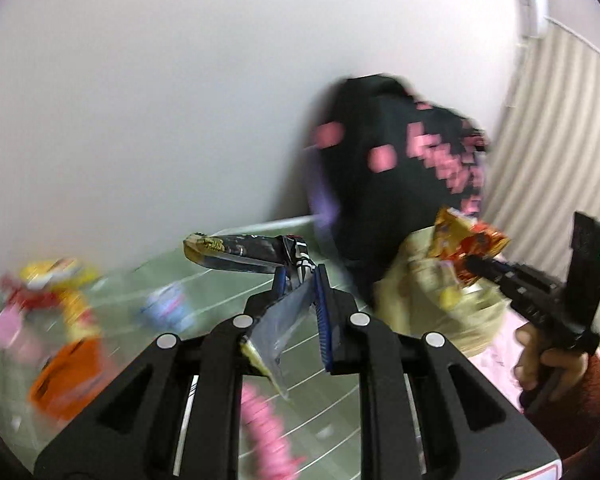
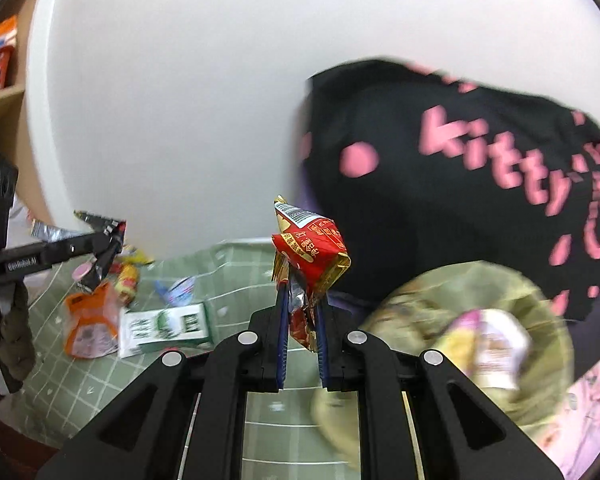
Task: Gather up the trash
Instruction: 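Carry the red wrapper and silver wrapper over the bin with both tools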
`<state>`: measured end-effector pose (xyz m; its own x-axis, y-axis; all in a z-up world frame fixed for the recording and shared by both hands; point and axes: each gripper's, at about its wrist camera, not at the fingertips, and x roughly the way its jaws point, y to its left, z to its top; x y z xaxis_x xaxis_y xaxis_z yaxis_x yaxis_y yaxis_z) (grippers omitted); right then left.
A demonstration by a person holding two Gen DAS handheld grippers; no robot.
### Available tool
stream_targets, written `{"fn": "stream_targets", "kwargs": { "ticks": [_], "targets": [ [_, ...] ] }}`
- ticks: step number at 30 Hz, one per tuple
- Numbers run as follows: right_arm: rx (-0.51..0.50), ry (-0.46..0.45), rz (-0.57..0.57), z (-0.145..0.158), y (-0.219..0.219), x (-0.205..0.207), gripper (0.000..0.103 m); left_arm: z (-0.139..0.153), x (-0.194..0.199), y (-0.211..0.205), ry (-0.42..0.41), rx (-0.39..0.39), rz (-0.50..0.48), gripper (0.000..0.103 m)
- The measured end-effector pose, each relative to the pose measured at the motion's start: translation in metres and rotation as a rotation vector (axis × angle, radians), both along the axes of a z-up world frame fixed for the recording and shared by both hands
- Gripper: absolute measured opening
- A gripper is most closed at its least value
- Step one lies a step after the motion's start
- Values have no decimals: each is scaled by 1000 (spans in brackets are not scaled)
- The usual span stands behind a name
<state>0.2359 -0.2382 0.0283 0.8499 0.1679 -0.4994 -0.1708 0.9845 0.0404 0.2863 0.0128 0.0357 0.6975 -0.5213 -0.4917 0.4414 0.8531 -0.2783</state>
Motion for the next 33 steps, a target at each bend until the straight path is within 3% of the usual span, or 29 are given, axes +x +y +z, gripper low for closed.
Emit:
{"fn": "stream_targets", "kwargs": {
  "ticks": [3,7,12,16,20,27,33],
  "targets": [
    [-17,-27,-85,9,-30,-13,12,20,9,-46,-19,-39,-147,14],
    [-33,-56,-204,27,-78,-35,12,25,19,-108,14,-32,-299,14],
    [-59,-54,-328,44,-134,-53,12,19,28,-180,55,-20,-445,14],
    [-72,-13,-349,39,-156,-54,12,-3,37,-236,113,22,-527,14],
    [-41,91,-298,15,-173,-37,12,-33,45,-285,152,140,-548,14],
    [-57,246,-189,-33,-172,17,12,-87,64,-316,226,374,-514,14],
    [-62,295,-128,-50,-170,44,12,-93,68,-307,239,386,-481,13]
  ]
}}
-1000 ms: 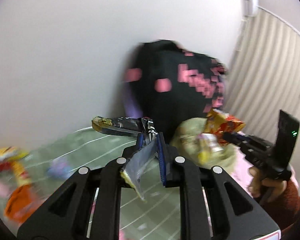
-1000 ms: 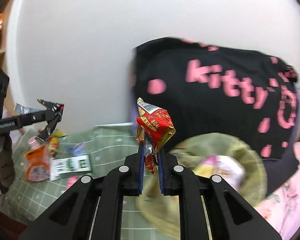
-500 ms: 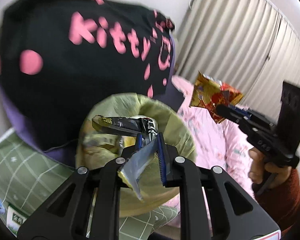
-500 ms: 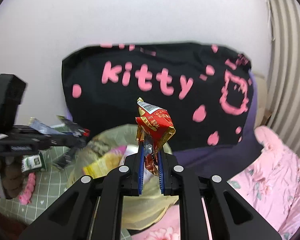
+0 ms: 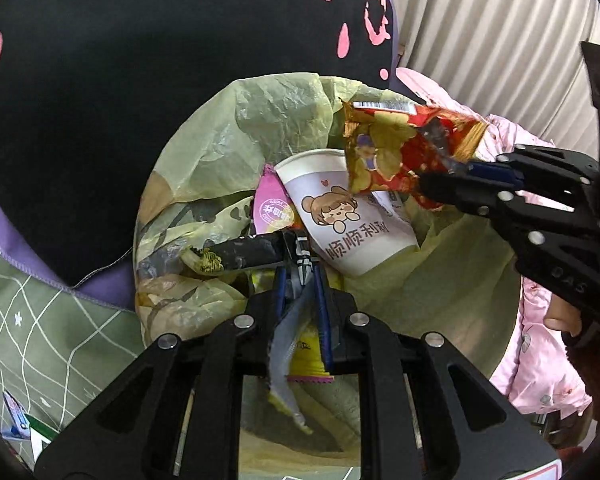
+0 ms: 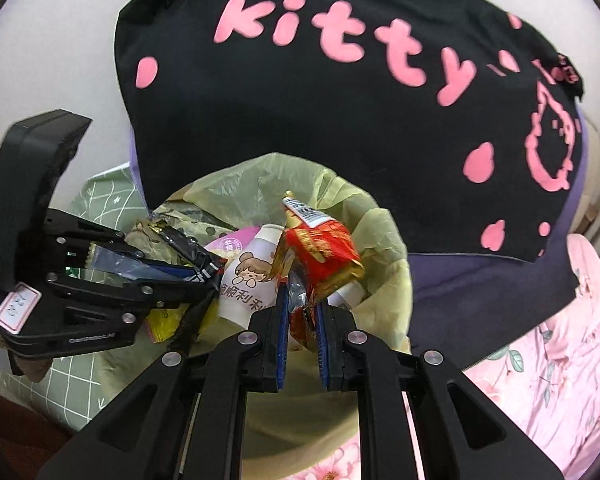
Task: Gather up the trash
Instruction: 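Carry the red wrapper and silver wrapper over the bin with both tools, then open both tools to drop the wrappers into the bin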
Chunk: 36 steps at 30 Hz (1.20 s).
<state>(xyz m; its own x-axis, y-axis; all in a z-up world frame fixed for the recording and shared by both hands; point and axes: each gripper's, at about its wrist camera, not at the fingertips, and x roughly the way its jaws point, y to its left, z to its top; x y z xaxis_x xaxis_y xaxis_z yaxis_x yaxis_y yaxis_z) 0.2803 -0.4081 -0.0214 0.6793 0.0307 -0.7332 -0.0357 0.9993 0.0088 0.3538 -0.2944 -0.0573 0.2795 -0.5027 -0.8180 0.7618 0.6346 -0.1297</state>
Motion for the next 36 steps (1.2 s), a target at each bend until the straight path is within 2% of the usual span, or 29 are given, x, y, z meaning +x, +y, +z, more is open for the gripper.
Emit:
{"fn": "stream_targets", "kwargs": {
  "ticks": [4,8,15,17,18,19,20,21,24,28,33,36],
  "targets": [
    [3,43,41,-10,7,8,12,4,5,14,54,-71,28,13],
    [14,50,36,-10,7,4,12,13,9,24,138,-189,21,14],
    [66,17,0,2,-2,-12,13,24,7,21,164,-280,-18,15],
    [76,5,-3,4,-1,-17,19,26,8,22,183,-297,-22,24],
    [78,-1,-5,5,-1,-18,23,28,8,25,195,-309,-23,36],
    [79,-5,-6,5,0,-19,33,28,8,22,198,-314,-20,44],
    [79,-12,-7,6,0,-20,38,30,9,22,201,-319,-17,46],
    [79,-17,-9,6,1,-21,38,31,9,25,200,-322,-10,47],
    [69,-26,-19,8,3,-23,39,41,7,39,152,-328,56,50],
    [43,-55,-29,15,8,-28,43,60,-1,75,68,-381,148,53],
    [38,-150,-60,35,16,-32,45,72,-14,131,-51,-396,256,54],
    [52,-206,-79,44,22,-31,52,70,-19,164,-97,-400,344,55]
  ]
}}
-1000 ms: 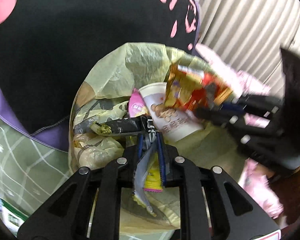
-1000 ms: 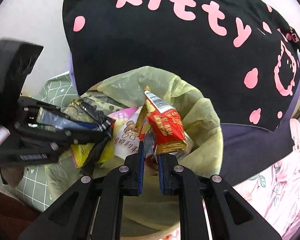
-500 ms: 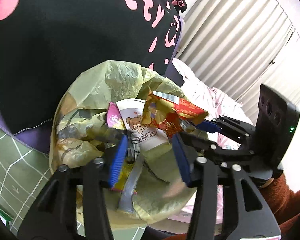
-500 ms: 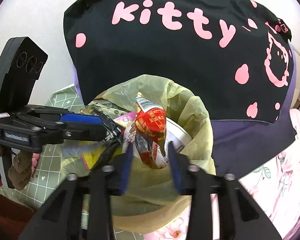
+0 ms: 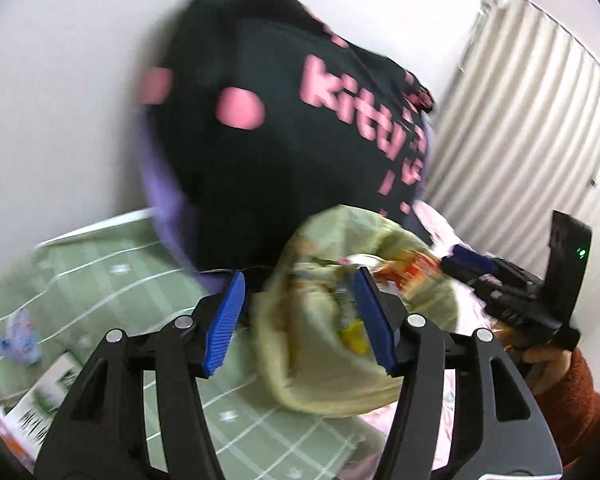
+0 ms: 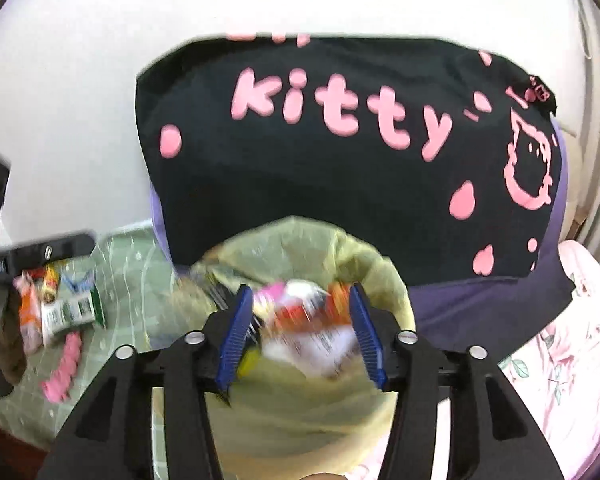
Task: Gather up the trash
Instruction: 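Open both tools to drop the wrappers into the bin, then move both tools back to the table trash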
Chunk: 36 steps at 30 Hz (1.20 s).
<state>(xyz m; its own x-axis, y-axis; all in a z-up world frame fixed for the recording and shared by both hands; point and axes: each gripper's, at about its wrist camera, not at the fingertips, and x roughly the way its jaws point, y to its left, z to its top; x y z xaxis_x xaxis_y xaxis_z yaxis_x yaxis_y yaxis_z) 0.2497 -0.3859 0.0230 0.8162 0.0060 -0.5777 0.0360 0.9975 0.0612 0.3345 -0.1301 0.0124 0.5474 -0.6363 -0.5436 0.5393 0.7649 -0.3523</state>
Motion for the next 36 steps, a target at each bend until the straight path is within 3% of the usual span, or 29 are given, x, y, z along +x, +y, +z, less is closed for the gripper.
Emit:
{"fn": "stream_targets", "kwargs": {
  "ticks": [2,7,12,21,24,27,32,36],
  "targets": [
    [39,-19,19,5,7,4,54,-5,0,18,0,2,69,59],
    [47,-15,105,8,40,18,57,-25,-4,79,40,62,234,60],
    [-13,-25,221,8,90,26,57,-38,-22,147,3,133,409,60],
    [24,15,458,-10,193,69,56,-44,-54,280,24,139,725,60],
    [-5,16,562,-17,241,88,56,-46,-64,307,38,144,790,60],
    [-102,3,700,-26,314,107,56,-49,-71,331,54,159,850,60],
    [-181,-17,932,-45,404,127,56,-54,-77,353,94,145,888,60],
    [-232,-13,1054,-68,457,150,55,-62,-78,365,128,156,906,60]
  ]
}}
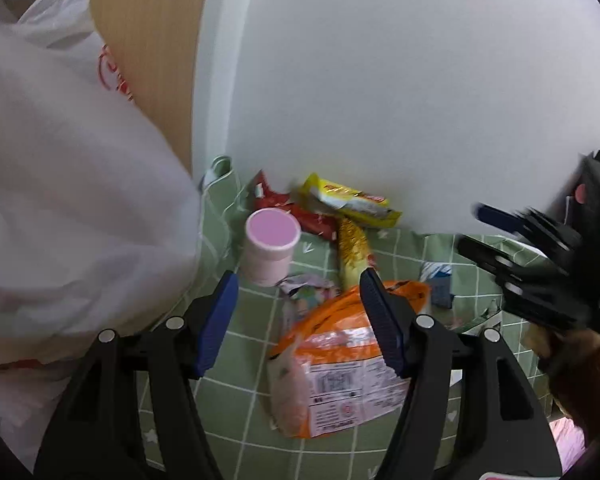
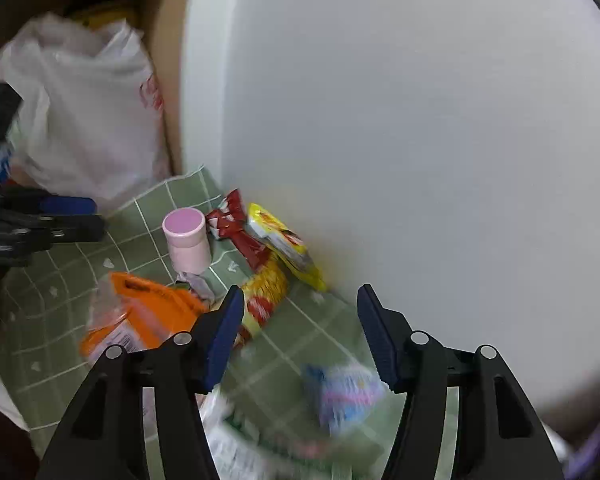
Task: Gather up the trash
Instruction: 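Move both tools back to the table trash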
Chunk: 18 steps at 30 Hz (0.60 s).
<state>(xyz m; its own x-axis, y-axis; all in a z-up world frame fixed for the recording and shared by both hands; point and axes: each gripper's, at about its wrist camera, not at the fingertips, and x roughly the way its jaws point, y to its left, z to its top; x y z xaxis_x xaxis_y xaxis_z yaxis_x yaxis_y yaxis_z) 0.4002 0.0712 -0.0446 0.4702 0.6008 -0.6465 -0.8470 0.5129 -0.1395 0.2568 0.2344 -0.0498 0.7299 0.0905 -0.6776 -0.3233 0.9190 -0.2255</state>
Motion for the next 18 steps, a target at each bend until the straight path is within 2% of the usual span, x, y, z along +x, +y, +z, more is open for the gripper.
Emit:
{"fn": "stream_targets", "kwargs": {
  "ticks": [6,7,8,9,10,13,18],
  "targets": [
    [-92,34,77,-39,62,44,46,-6,3,9,6,-24,-39,60],
    [-101,49,83,-45,69,50,36,-7,8,12,3,-37,-49,60],
    [-112,71,91,-50,75,55,17,-7,12,13,-1,-46,-57,60],
    [-124,101,97,-54,79,58,12,-7,19,13,-7,-53,-70,60],
    [-125,122,90,-56,78,60,11,-7,27,12,-9,-61,-84,60],
    [-84,156,24,-47,60,59,7,-5,51,11,-4,-85,-114,62],
    [53,225,-161,-22,-16,46,7,-9,87,21,14,-56,-69,62]
  ]
}}
